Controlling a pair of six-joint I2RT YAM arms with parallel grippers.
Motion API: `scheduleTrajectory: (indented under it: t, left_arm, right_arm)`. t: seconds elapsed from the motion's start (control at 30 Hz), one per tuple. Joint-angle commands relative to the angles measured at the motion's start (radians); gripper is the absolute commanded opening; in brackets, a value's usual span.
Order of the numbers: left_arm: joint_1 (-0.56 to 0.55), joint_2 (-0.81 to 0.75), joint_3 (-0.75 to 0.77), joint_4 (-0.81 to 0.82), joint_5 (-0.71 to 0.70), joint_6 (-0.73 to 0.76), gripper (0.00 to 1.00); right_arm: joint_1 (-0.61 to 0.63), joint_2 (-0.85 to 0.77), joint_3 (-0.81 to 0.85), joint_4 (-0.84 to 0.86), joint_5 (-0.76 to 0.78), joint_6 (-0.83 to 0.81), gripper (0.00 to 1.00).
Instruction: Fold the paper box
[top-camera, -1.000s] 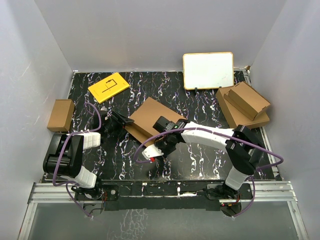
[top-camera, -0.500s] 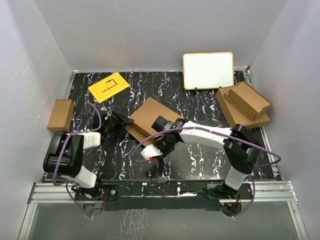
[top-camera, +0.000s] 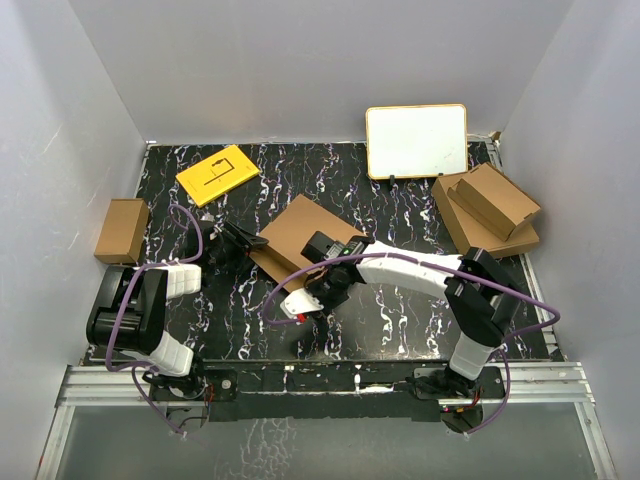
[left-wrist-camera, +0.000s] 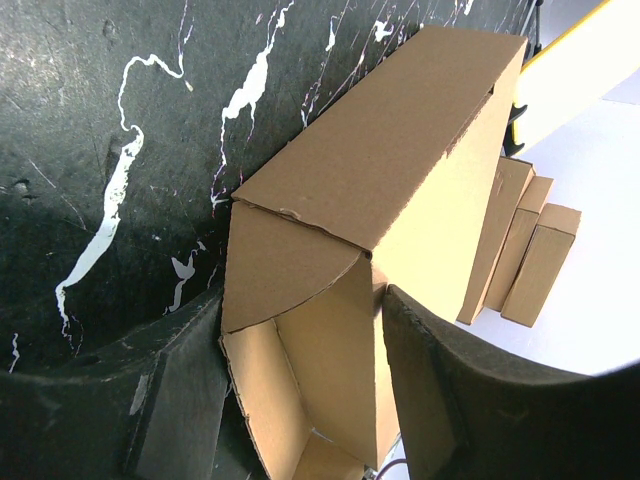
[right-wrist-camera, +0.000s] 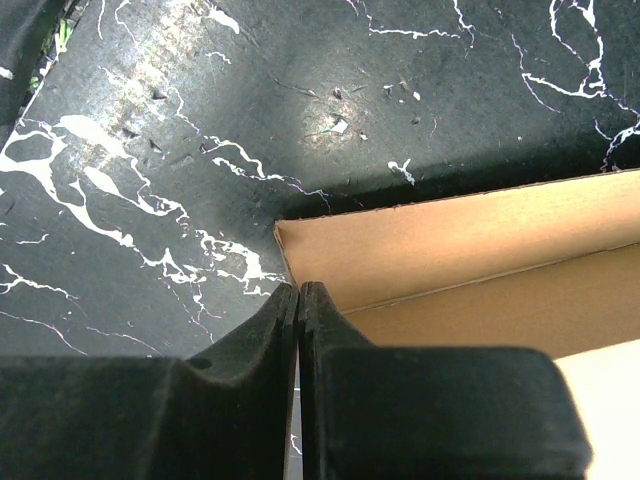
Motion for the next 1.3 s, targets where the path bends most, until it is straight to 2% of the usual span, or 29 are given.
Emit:
scheduleTrajectory:
  t: [0.0, 0.93, 1.23, 1.27]
  left_arm:
    - [-0.009, 0.022, -0.013, -0.102, 0.032, 0.036, 0.55]
    - [-0.008, 0.019, -0.006, -0.105, 0.031, 0.037, 0.55]
    - [-0.007, 0.017, 0.008, -0.115, 0.035, 0.037, 0.55]
    - [-0.009, 0.016, 0.010, -0.117, 0.035, 0.038, 0.56]
  right_arm:
    - [0.004, -0.025, 0.025, 0.099, 0.015, -0.008, 0.08]
    - [-0.148, -0.144, -0.058, 0.136, -0.041, 0.026, 0.09]
    - [-0.205, -0.153, -0.039, 0.136, -0.081, 0.044, 0.13]
    - [-0.216, -0.159, -0.040, 0.136, -0.090, 0.045, 0.17]
